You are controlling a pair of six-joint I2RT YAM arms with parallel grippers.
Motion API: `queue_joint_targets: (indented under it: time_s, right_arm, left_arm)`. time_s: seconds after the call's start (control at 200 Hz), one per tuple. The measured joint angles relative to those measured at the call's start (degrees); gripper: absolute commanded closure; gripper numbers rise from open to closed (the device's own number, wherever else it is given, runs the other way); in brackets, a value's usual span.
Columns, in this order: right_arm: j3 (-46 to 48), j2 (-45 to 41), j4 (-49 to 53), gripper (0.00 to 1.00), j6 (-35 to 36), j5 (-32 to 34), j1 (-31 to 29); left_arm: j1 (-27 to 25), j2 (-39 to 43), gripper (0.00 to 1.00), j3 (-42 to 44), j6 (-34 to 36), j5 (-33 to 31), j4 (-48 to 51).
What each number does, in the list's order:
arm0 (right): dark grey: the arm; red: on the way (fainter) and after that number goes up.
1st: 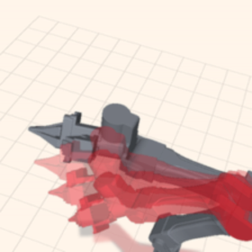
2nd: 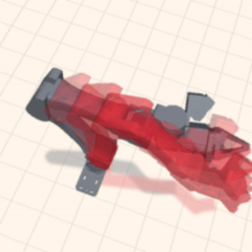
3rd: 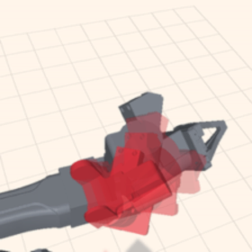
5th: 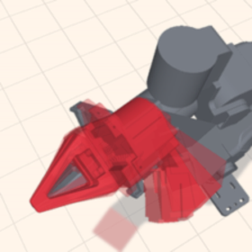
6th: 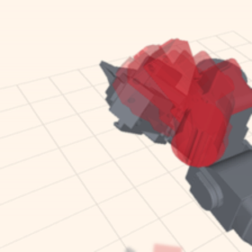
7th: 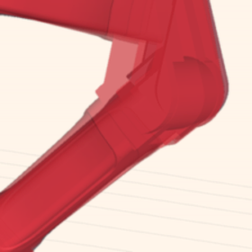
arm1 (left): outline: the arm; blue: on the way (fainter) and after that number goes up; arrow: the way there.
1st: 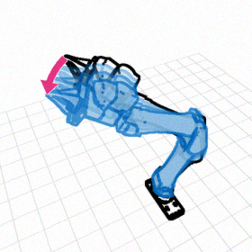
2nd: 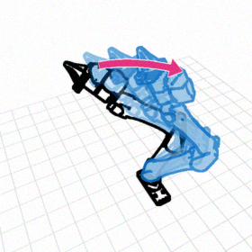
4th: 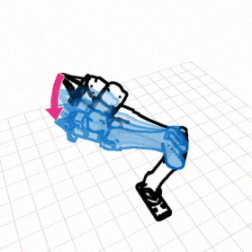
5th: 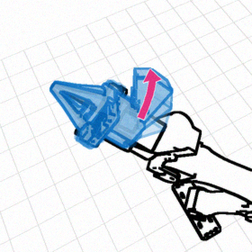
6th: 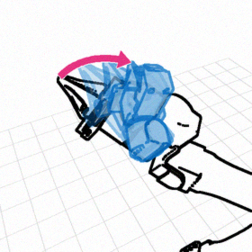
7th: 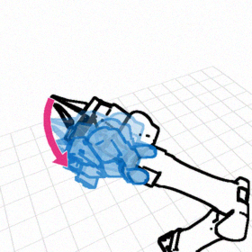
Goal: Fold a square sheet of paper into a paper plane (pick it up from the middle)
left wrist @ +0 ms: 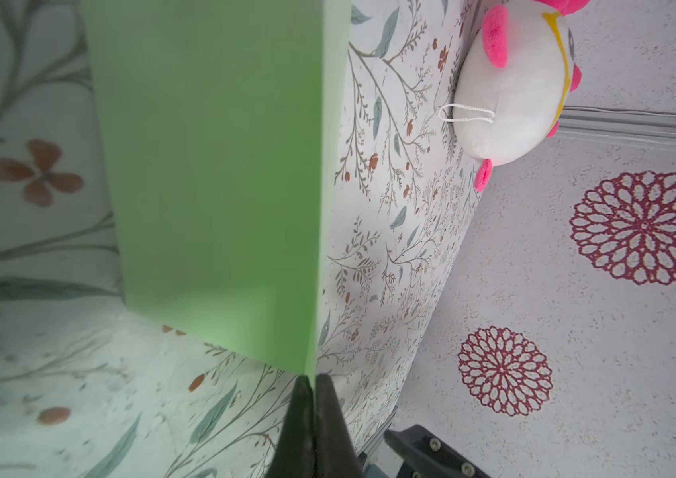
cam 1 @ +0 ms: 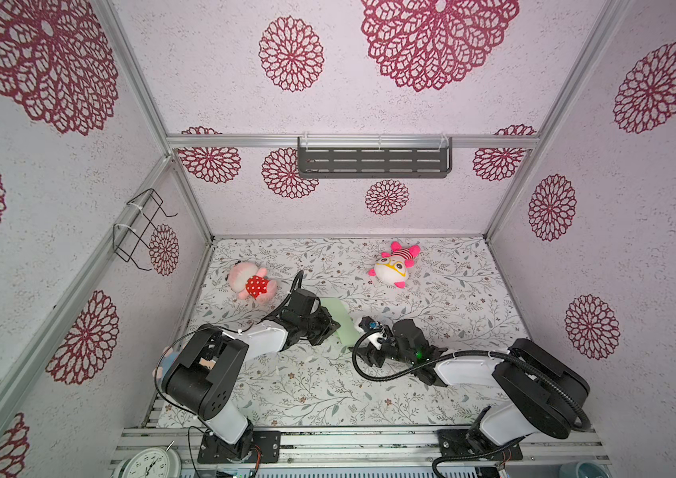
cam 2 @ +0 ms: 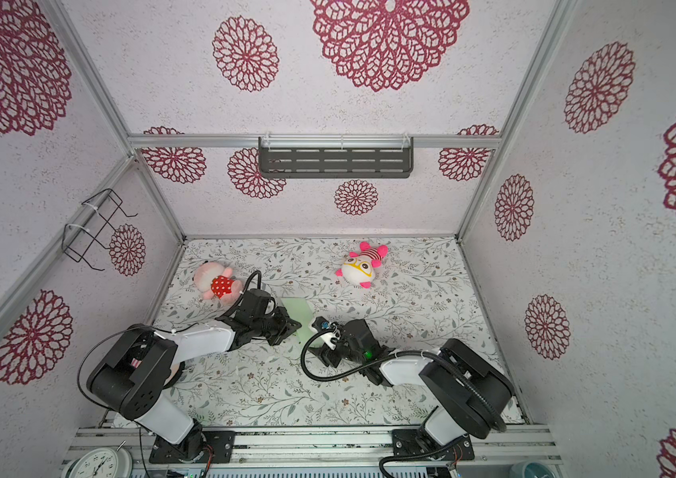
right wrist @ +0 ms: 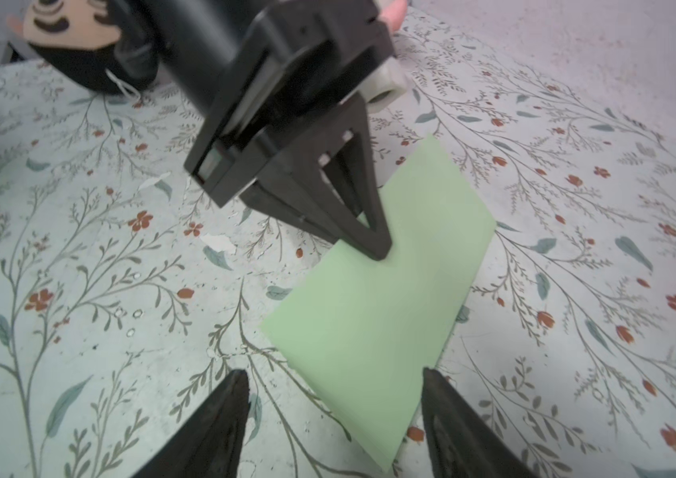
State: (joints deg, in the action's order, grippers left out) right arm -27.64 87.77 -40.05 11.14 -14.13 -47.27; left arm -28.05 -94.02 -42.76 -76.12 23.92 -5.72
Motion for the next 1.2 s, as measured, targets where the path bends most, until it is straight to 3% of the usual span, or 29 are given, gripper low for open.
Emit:
queue_joint_targets:
  time_s: [0.13,0.395,0.735,0.875,1.026,1.196]
  right_arm:
    - [-1.07,2.99,-0.02,0.34,5.79,0.52,-2.16]
    - [-1.84,8.68,-6.05,0.51,12.74,6.56,-4.2]
    - [-1.75,9.18,-11.26,0.71,14.75,9.18,-4.33]
    - [-1.7,9.18,-11.76,0.85,14.43,8.46,-4.39]
    - [-1.7,9.18,-11.54,0.97,13.68,6.78,-4.44]
    - [-1.7,9.09,-10.08,0.99,10.91,3.28,-4.44]
  left_arm:
    - [0.0,0.0,0.99,-0.09,-0.28,0.0,0.81]
    - [0.0,0.0,0.99,-0.11,-0.42,-0.02,1.16]
    - [0.07,0.0,0.98,-0.11,-0.44,-0.04,1.97]
    - [0.07,0.0,0.96,-0.11,-0.42,-0.04,2.14]
    - [0.15,0.17,0.83,-0.09,-0.22,-0.26,3.06]
    - [2.71,4.24,0.63,0.44,2.69,-1.79,8.9]
